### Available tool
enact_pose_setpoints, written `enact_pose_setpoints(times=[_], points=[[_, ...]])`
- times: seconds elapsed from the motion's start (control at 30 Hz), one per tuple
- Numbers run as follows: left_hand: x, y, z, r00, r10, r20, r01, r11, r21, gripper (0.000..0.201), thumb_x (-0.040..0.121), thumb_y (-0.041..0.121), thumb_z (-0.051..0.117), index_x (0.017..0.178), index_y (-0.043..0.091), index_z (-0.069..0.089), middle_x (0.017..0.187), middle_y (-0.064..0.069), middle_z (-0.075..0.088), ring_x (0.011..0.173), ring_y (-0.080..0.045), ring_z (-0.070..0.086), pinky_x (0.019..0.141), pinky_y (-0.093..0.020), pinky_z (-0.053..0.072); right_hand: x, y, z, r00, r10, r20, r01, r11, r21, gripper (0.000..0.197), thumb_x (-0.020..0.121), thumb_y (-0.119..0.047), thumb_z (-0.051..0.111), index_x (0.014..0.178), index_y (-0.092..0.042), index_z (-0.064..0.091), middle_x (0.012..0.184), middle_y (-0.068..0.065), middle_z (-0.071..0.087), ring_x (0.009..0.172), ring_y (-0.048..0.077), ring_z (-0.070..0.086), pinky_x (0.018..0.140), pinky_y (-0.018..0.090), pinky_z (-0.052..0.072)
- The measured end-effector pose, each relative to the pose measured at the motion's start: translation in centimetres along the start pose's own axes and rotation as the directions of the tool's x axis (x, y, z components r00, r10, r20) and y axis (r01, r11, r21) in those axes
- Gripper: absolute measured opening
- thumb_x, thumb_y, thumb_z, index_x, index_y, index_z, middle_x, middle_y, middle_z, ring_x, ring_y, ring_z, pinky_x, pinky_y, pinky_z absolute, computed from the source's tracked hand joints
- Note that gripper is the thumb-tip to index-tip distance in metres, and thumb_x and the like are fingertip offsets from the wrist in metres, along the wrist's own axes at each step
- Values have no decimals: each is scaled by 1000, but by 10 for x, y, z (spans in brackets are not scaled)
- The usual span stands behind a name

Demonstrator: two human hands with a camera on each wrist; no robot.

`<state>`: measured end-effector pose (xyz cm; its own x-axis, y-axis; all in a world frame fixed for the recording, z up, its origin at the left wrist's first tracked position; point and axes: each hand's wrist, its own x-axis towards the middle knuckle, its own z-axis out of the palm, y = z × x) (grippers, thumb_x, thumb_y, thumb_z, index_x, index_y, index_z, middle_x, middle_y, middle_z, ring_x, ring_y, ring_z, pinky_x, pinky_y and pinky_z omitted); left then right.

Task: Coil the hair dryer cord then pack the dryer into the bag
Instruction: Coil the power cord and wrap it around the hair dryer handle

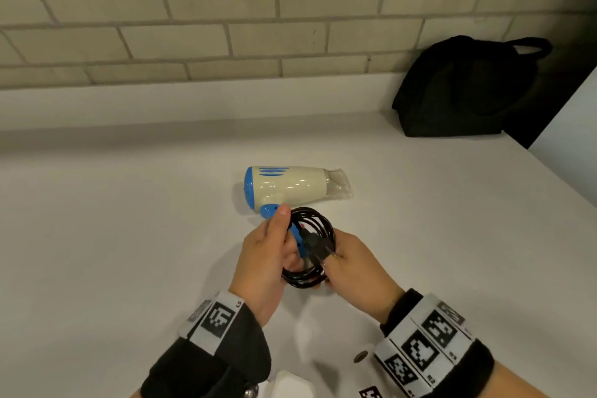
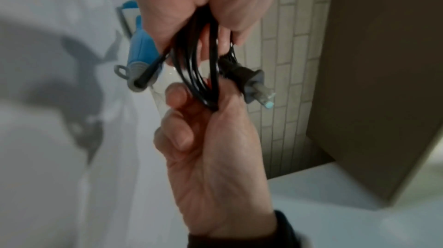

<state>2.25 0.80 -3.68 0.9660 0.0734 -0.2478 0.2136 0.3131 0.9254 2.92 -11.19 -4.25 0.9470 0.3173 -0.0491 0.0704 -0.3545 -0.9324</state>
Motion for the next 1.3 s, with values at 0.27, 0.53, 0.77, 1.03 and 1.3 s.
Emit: enact_pose_setpoints(times=[0.27, 0.53, 0.77, 1.03, 1.3], points=[[3, -6, -11, 993, -70, 94, 62, 994, 91, 51, 84, 42, 47, 95, -7, 56, 70, -16, 61, 64, -25, 57, 65, -33, 49, -3, -1, -3, 889, -432, -155, 313, 818, -482, 27, 86, -43, 44, 113, -40, 37, 100, -15, 45, 68, 2, 46, 63, 22, 47], [6, -11, -9, 997, -52, 50, 45, 991, 129, 39, 91, 36, 43, 85, 1, 59, 58, -5, 59, 49, -11, 55, 49, -22, 43, 4, -3, -9, 729, -672, 129, 525, 428, -736, 24, 77, -23, 46, 99, -29, 55, 103, -6, 61, 86, 15, 55, 64, 26, 50], [6, -5, -6, 960, 260, 104, -279, 870, 407, 32, 90, 35, 41, 64, 21, 54, 33, 12, 46, 35, -1, 41, 46, -15, 35, 11, -18, -4, 971, 52, -235, 55, 902, 427, 8, 89, -10, 52, 86, -9, 60, 74, -3, 68, 60, 9, 63, 54, 22, 51], [-3, -7, -14, 894, 302, 332, -435, 765, 475, 17, 71, 47, 49, 73, 30, 53, 58, 23, 61, 50, 1, 50, 51, -11, 39, 8, -23, -18, 968, 250, -8, -179, 715, 676, 40, 79, -3, 63, 110, -20, 44, 70, 9, 63, 47, 14, 59, 45, 24, 53], [3, -8, -20, 802, 405, 439, -596, 502, 626, 10, 81, 27, 61, 79, 30, 52, 83, 13, 47, 80, 7, 48, 69, -6, 39, 1, -21, -8, 964, -107, -244, 131, 988, 83, 20, 80, -13, 66, 79, -33, 64, 78, -5, 59, 57, 18, 61, 54, 27, 52]])
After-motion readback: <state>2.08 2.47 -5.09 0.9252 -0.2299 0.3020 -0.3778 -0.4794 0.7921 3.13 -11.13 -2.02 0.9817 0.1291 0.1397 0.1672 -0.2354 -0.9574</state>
